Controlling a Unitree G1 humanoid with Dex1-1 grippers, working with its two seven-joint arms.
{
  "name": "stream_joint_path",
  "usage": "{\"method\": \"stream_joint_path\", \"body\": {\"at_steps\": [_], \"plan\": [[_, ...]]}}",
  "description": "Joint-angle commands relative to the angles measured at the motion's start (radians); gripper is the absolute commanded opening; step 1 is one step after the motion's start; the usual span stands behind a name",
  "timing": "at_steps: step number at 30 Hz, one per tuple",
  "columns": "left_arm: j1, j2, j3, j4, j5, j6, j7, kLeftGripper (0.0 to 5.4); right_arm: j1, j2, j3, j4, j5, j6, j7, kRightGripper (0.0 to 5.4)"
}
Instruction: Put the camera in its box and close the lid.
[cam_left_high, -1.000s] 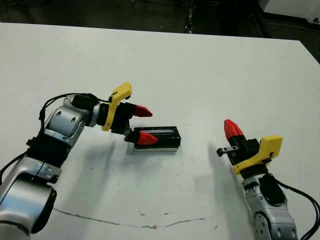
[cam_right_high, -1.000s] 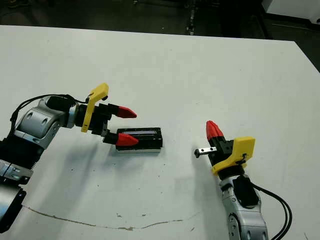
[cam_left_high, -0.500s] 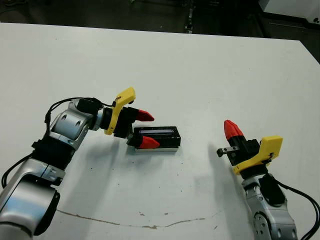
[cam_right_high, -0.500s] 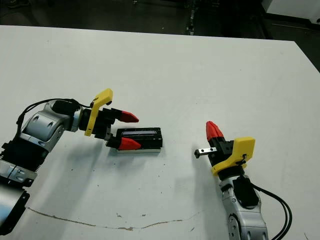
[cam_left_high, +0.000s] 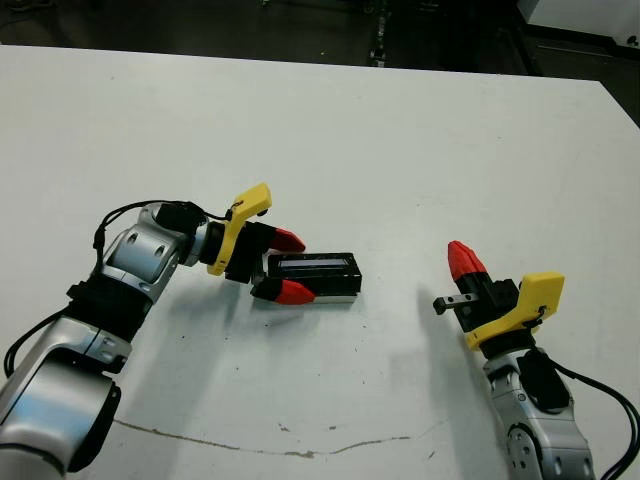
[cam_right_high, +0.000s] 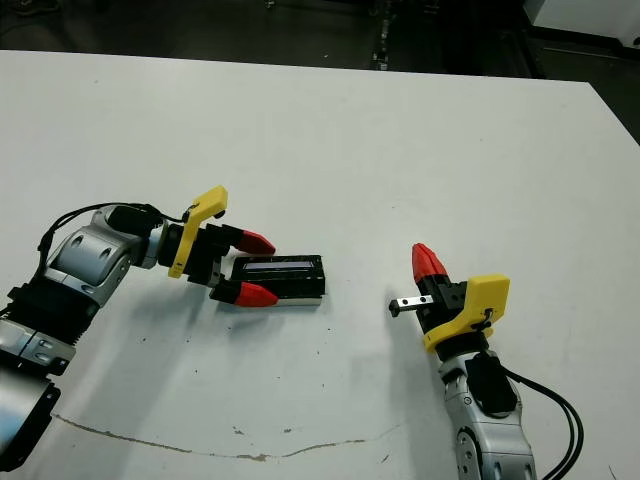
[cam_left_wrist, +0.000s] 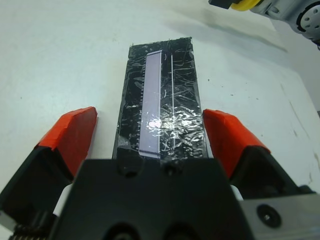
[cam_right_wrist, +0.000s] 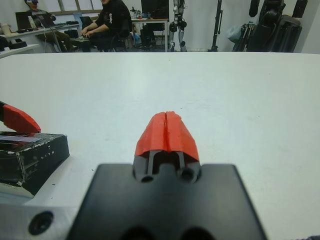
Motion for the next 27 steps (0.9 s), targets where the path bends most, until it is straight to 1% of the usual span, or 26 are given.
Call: {"method": "stream_joint_path", "body": {"at_steps": [1, 7, 10, 13, 17, 22, 25, 27], "plan": [[0.034, 0.002, 0.009, -0.001, 0.008, -0.027, 0.004, 5.39, 0.006, -0.006, -0.009, 0.013, 0.007, -0.004, 0.007, 0.0], [0.045, 0.002, 0.015, -0.02, 0.001, 0.019, 0.022, 5.39, 0.008, -0.006, -0.011, 0.005, 0.014, 0.011, 0.004, 0.0], [0.051, 0.003, 0.017, -0.032, -0.001, 0.039, 0.03, 5.16, 0.008, -0.008, -0.011, 0.002, 0.013, 0.019, -0.001, 0.0], [0.053, 0.0, 0.021, -0.043, -0.006, 0.066, 0.04, 4.74, 0.008, -0.007, -0.011, 0.001, 0.012, 0.018, -0.003, 0.0], [0.054, -0.004, 0.027, -0.037, -0.01, 0.058, 0.04, 4.11, 0.003, -0.007, -0.01, 0.008, 0.004, 0.003, -0.002, 0.0], [0.05, -0.008, 0.031, -0.027, -0.018, 0.068, 0.034, 3.5, -0.002, -0.009, -0.007, 0.008, -0.013, -0.002, -0.011, 0.0], [0.048, -0.009, 0.031, -0.029, -0.021, 0.087, 0.036, 3.22, -0.003, -0.006, -0.009, 0.009, -0.007, -0.002, -0.007, 0.0], [0.047, -0.008, 0.029, -0.034, -0.022, 0.103, 0.039, 3.2, -0.002, -0.008, -0.009, 0.006, -0.008, 0.002, -0.007, 0.0]]}}
